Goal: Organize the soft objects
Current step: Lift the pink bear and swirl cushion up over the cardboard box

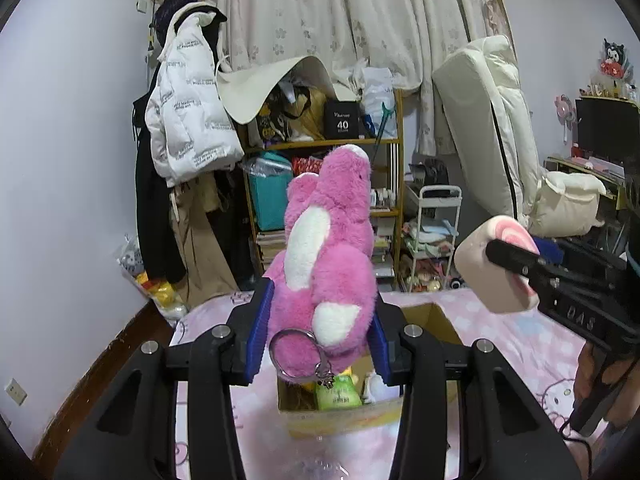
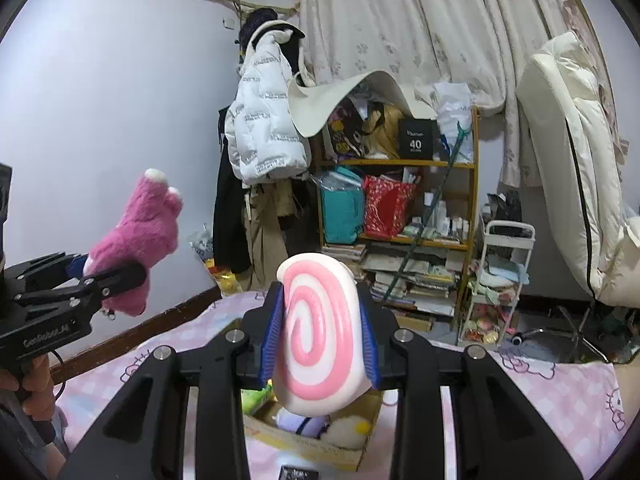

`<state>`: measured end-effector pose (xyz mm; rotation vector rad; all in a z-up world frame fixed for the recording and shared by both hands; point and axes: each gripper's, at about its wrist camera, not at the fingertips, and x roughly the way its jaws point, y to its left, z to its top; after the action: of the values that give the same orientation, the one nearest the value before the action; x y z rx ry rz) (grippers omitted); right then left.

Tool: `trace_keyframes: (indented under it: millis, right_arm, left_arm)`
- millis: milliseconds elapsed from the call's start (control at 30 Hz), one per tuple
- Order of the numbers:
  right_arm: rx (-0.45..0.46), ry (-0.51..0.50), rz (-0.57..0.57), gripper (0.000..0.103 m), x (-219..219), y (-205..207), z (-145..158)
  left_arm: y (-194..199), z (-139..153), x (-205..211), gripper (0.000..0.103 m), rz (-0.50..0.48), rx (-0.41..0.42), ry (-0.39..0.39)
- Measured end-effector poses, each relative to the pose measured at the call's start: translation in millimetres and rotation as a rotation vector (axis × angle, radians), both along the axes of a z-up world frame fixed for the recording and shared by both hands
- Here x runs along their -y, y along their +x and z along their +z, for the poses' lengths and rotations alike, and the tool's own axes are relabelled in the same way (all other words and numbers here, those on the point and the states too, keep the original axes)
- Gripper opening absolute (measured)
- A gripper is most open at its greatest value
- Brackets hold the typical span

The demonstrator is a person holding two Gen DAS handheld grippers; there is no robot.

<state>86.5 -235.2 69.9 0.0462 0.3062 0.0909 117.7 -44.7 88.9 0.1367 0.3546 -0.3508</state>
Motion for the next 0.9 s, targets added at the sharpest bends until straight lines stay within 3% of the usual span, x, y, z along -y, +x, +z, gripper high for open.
trace_keyframes:
  millis: [200,367,900]
  right_arm:
    - [0.003,-0.005,-0.002,0.036,-2.2,4.9,-8.1]
    - [-0.030,-0.028,0.000,0.037,-0.8,15.0,-26.1]
    - [-0.180,-0.001,0.040,0.038,2.4,53.2,-95.1]
  left_arm:
    - [10.9,-15.5,0.5,0.042,0.021,-0.023,-0.028]
    - [20.3,-40.7,6.2,0.042,0.019,-0.051,0.011]
    - [68.8,-105.7,13.3,0.042,0.014,-0.241,0.011]
